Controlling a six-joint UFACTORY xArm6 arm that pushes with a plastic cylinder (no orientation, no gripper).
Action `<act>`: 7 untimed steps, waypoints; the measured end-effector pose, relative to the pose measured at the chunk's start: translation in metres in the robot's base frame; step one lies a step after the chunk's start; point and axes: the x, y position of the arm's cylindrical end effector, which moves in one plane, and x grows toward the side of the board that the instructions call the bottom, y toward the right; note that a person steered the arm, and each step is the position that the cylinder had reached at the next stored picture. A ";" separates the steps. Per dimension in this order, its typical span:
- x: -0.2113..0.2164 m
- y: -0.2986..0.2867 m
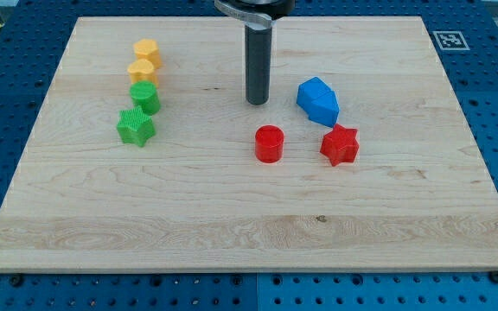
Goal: Move the blue triangle right side of the red star
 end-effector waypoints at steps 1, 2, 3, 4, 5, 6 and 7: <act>0.001 0.033; 0.014 0.066; 0.025 0.094; 0.028 0.114; 0.042 0.122; 0.059 0.122; 0.063 0.122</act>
